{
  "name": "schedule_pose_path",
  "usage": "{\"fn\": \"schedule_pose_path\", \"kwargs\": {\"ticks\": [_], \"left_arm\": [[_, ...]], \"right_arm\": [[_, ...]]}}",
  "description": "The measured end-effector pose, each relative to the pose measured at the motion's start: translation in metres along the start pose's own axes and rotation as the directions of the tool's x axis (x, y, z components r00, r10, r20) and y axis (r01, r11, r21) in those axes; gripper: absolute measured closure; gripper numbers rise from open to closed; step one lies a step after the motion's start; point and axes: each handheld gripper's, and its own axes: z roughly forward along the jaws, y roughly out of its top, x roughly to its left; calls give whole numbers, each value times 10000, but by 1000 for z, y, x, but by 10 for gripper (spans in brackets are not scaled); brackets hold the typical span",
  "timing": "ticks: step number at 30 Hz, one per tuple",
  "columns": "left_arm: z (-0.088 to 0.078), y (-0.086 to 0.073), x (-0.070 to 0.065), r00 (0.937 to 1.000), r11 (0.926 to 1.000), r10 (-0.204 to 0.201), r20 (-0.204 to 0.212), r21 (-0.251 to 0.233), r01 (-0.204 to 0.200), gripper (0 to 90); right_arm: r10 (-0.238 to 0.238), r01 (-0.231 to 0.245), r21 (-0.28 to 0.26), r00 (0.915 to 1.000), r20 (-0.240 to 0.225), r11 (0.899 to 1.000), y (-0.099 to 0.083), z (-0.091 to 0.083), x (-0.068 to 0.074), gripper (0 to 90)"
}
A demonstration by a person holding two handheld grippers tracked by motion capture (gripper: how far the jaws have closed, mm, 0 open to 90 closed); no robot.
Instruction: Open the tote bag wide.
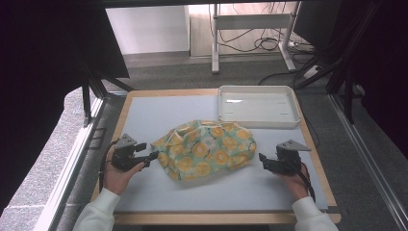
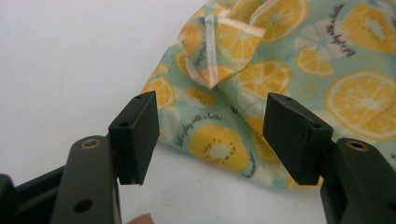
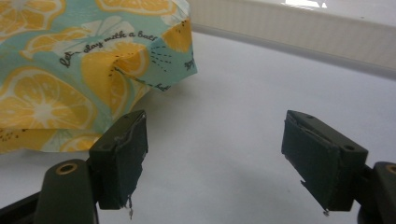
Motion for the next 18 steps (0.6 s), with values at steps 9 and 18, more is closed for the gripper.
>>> {"fn": "schedule_pose_path", "kwargs": {"ticks": [9,18], "left_arm": [[4,12,-7,9998,9999,111,159,73,-112,376],[11,24,-15,9997,9994,156,176,318,-162,393]], "right_arm": [[52,-52,9,10000,71,10000,0,-1,-1,234],[-46,45,201,9999,98,9998,-1,2,-1,230]]}}
